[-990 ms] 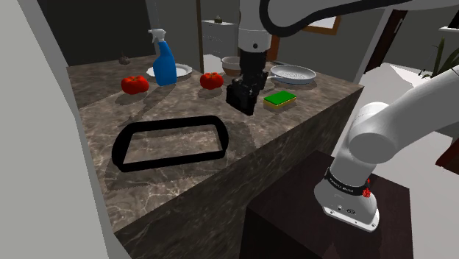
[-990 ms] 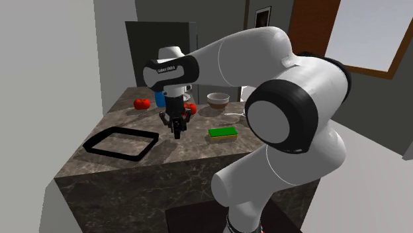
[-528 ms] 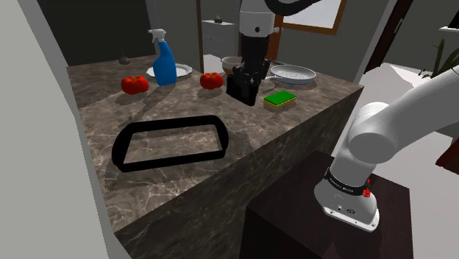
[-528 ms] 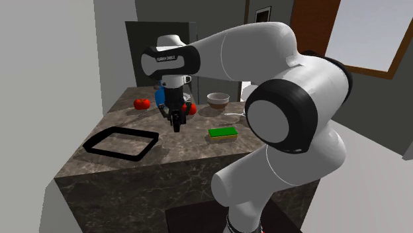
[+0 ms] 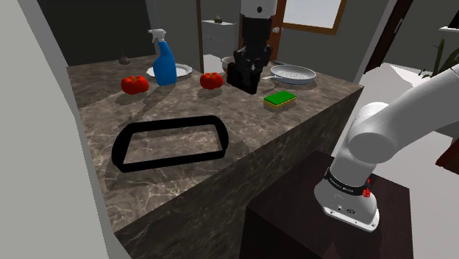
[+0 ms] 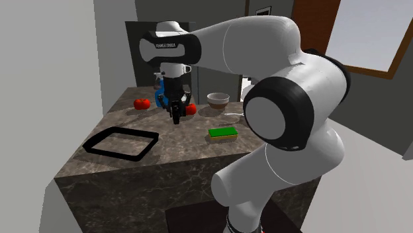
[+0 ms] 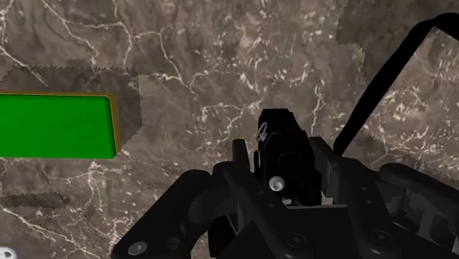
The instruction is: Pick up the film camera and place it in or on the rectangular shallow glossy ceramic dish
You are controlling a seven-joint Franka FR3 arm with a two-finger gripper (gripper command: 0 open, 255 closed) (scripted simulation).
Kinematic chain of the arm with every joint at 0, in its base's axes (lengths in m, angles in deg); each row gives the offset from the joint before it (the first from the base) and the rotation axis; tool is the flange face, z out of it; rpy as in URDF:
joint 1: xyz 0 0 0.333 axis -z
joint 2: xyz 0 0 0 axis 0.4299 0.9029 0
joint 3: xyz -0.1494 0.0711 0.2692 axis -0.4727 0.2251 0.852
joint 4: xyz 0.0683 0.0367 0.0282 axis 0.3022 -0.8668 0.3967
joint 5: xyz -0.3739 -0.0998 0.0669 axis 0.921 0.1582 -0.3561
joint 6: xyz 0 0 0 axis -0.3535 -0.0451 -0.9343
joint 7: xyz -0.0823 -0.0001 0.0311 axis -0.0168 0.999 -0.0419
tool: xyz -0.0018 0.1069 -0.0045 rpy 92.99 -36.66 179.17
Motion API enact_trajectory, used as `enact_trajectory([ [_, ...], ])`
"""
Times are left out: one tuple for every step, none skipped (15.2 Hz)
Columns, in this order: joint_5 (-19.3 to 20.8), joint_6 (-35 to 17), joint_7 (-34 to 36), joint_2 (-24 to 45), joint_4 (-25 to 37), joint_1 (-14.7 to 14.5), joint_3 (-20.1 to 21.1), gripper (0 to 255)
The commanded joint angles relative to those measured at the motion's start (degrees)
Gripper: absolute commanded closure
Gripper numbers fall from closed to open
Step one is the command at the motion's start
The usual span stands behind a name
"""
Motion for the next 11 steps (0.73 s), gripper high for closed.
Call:
enact_trajectory([
  [-0.35,0.31,1.48,1.27,1.70,-0.23,1.22,255],
  [-0.64,0.15,2.85,2.54,2.92,-0.43,2.40,255],
  [-0.88,-0.01,4.24,3.87,4.20,-0.58,3.60,255],
  [-1.04,-0.16,5.64,5.25,5.54,-0.72,4.80,255],
  [-1.12,-0.29,7.06,6.70,6.95,-0.86,6.00,255],
  [-1.13,-0.41,8.50,8.20,8.42,-0.99,7.20,255],
  [-1.05,-0.52,9.97,9.75,9.95,-1.09,8.41,255],
  [-0.89,-0.60,11.45,11.37,11.56,-1.18,9.63,255],
  [-0.63,-0.65,12.98,13.06,13.23,-1.28,10.86,255],
  [-0.26,-0.68,14.53,14.82,14.97,-1.38,12.10,255],
  [0.21,-0.68,16.12,16.66,16.79,-1.50,13.34,255],
])
